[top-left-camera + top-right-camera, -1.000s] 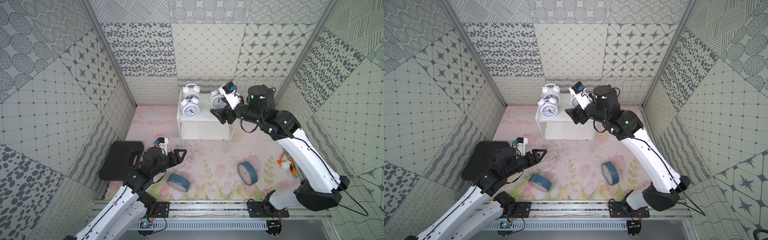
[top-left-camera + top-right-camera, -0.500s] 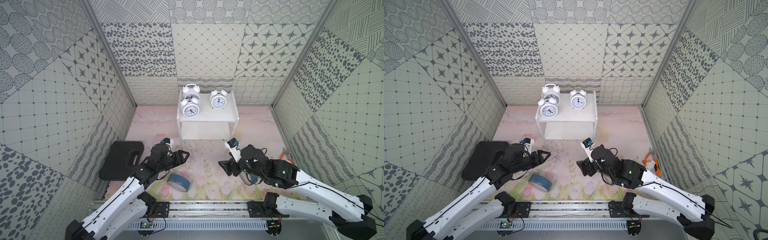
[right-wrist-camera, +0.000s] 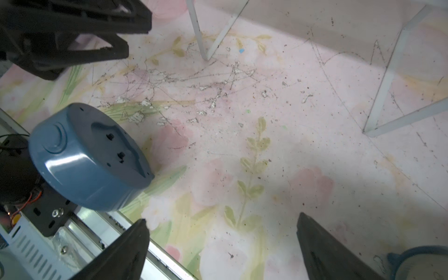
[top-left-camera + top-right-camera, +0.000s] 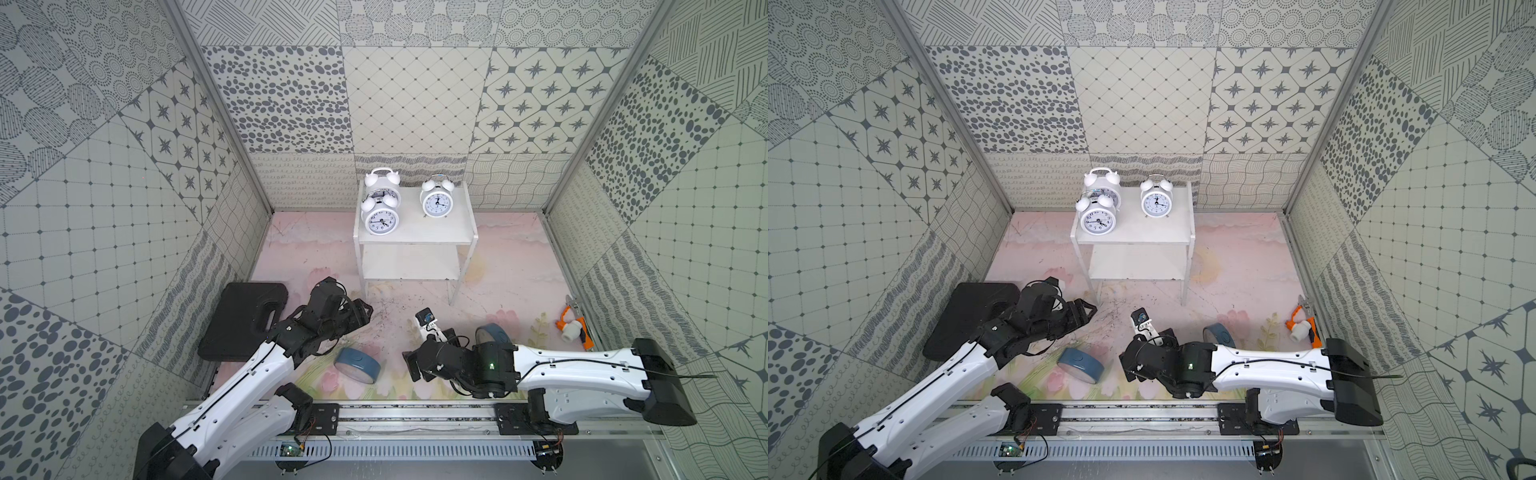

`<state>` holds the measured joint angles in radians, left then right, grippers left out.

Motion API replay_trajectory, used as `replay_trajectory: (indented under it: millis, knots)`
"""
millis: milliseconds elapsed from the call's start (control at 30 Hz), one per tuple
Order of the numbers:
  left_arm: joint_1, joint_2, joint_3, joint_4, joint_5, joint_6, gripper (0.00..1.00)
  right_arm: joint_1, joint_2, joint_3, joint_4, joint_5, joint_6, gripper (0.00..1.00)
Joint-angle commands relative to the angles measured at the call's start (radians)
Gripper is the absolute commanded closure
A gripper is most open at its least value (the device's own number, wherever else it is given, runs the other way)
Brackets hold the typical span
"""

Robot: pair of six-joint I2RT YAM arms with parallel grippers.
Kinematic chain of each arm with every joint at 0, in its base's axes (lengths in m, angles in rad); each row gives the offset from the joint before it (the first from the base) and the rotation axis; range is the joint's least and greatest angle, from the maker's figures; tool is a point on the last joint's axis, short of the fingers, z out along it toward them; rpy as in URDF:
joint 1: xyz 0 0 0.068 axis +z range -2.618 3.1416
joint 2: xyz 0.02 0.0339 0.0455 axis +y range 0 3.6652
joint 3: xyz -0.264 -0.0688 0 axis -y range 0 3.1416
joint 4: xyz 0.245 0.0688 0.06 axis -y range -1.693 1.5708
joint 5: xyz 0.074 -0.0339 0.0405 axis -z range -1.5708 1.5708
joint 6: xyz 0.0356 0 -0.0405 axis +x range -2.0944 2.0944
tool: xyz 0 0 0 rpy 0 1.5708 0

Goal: Place the alarm clocks on the shelf by style
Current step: Pick up the alarm from the center of the board.

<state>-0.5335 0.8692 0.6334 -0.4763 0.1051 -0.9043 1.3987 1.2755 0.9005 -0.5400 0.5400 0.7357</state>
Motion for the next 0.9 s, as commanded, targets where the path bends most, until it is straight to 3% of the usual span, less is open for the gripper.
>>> replay_trajectory:
  millis: [0, 67, 100, 200, 300, 367, 533, 700, 867]
  knots:
    - [0.06, 0.01, 0.017, -0.224, -0.089, -0.046, 0.25, 0.022, 0.029, 0.011, 0.105, 0.123, 0.03, 0.01]
    - [0.084, 0.014, 0.013, -0.24, -0.061, -0.047, 0.26, 0.056, 0.002, -0.036, 0.188, 0.17, 0.035, 0.01]
    - [0.091, 0.009, 0.006, -0.238, -0.052, -0.05, 0.26, 0.057, -0.026, -0.07, 0.243, 0.136, 0.05, 0.01]
    - [0.1, -0.028, -0.019, -0.227, -0.049, -0.061, 0.26, 0.045, -0.099, -0.182, 0.482, -0.092, -0.053, 0.01]
    - [0.111, -0.064, -0.034, -0.224, -0.05, -0.072, 0.25, 0.046, -0.066, -0.158, 0.452, -0.191, -0.1, 0.13]
    - [0.115, -0.075, -0.042, -0.216, -0.054, -0.076, 0.24, 0.049, -0.019, -0.12, 0.41, -0.215, -0.119, 0.16]
    - [0.124, -0.075, -0.038, -0.209, -0.035, -0.078, 0.25, 0.053, 0.07, -0.055, 0.39, -0.276, -0.168, 0.12]
    - [0.127, -0.107, -0.063, -0.185, -0.025, -0.087, 0.24, 0.059, 0.165, 0.03, 0.323, -0.237, -0.215, 0.03]
    - [0.129, -0.122, -0.085, -0.165, -0.016, -0.083, 0.24, 0.06, 0.22, 0.07, 0.317, -0.252, -0.256, 0.05]
